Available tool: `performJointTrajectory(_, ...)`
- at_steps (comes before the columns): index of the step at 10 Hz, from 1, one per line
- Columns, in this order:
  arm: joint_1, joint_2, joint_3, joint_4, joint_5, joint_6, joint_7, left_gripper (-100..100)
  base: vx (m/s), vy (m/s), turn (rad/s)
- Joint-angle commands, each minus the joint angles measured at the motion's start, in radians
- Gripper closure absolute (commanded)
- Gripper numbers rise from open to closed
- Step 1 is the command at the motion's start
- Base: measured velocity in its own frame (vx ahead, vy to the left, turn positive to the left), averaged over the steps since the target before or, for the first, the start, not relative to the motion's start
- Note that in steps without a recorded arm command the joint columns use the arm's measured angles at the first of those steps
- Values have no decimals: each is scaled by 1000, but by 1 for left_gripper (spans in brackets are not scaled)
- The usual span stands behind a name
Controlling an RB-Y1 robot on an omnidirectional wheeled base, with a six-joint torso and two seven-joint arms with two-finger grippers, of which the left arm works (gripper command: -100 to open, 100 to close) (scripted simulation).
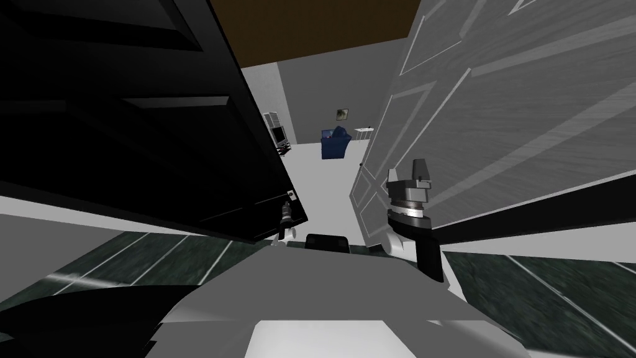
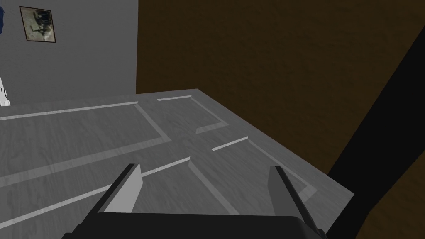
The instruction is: Push the door open
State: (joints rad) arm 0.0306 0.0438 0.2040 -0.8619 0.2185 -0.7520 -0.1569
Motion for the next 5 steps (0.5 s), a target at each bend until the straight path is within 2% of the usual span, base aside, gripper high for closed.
performJointTrajectory(1, 4, -16, 3, -3, 7, 3, 1, -100, -167, -202, 75)
performJointTrajectory(2, 6, -27, 5, -5, 10, 4, 1, -100, -159, -169, 55)
performJointTrajectory(3, 3, -20, 4, -2, 8, 2, 1, -100, -71, -74, 14)
performJointTrajectory(5, 7, -3, 7, 4, 10, -9, 1, -100, 125, 42, -34)
